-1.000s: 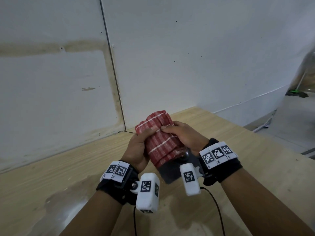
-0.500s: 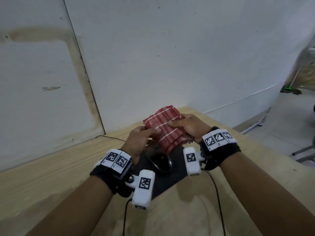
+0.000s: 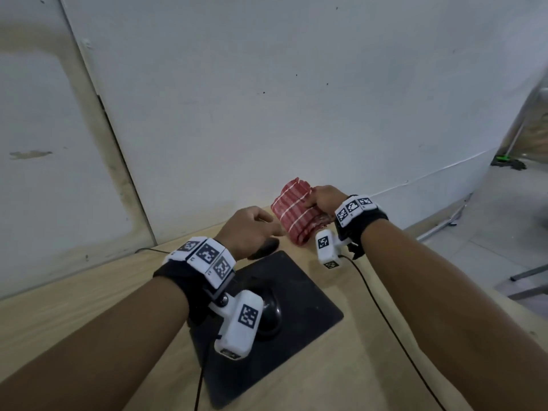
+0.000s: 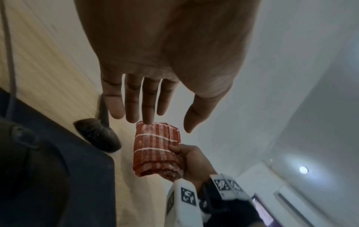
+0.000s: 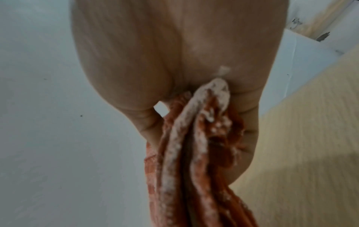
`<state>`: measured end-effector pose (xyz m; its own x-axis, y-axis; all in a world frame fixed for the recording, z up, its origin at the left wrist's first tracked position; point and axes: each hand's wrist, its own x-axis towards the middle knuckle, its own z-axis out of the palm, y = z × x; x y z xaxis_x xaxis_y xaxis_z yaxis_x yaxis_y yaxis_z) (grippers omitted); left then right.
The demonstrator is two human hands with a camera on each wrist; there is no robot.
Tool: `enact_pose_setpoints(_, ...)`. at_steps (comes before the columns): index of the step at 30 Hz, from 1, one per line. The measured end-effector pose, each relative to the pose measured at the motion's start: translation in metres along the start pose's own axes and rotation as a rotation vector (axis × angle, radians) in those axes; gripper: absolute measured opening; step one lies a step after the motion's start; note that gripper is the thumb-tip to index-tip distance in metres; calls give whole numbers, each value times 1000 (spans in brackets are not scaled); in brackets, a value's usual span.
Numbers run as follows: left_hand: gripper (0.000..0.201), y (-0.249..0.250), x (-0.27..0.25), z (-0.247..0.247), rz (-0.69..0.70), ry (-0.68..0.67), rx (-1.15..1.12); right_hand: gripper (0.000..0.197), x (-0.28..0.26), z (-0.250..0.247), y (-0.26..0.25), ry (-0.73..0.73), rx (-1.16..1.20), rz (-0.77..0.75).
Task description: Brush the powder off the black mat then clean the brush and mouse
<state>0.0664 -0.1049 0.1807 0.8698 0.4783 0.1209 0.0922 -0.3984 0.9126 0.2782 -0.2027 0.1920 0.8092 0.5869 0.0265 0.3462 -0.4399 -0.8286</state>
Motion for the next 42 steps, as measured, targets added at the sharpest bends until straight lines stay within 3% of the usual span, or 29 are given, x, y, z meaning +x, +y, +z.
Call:
enact_pose_setpoints(7, 31, 8, -45, -83, 49, 77, 231, 35, -1, 72, -99, 54, -90, -129)
enact_pose_setpoints(11, 36, 8, -61, -125, 47, 139, 276, 73, -22, 101, -147, 197, -281, -224)
enact_pose_setpoints(13, 36, 8, -68, -141, 40, 163, 281, 70, -33, 113, -169, 237, -403, -318)
enact_pose_setpoints(15, 35, 8, -73, -154, 39, 180, 292, 50, -45, 125, -189, 219, -510, -425)
enact_pose_setpoints(17, 35, 9, -79, -166, 43, 204, 310, 27, -61, 137, -210, 134, -629, -524)
enact_pose_setpoints(19, 32, 10, -83, -176, 54, 234, 330, 19, -77, 149, -226, -4, -801, -576)
enact_pose_setpoints(24, 17, 6, -87, -188, 73, 247, 334, 23, -60, 174, -229, -144, -1094, -496)
enact_pose_setpoints(26, 19, 3, -89, -190, 60, 242, 338, 19, -54, 175, -224, -142, -1082, -493)
enact_pose_setpoints(31, 30, -5, -90, -187, 33, 230, 309, 35, -44, 169, -205, -139, -1011, -438)
enact_pose_setpoints(34, 32, 1, -86, -186, 48, 217, 279, 33, -40, 162, -208, -137, -1019, -404)
enact_pose_setpoints(37, 37, 7, -86, -187, 49, 217, 233, 34, -26, 162, -211, -118, -1017, -424)
enact_pose_setpoints(40, 32, 5, -85, -189, 69, 200, 197, 51, -19, 167, -206, -94, -969, -469)
enact_pose_setpoints(42, 32, 7, -87, -191, 82, 226, 192, 43, -23, 168, -205, -50, -916, -499)
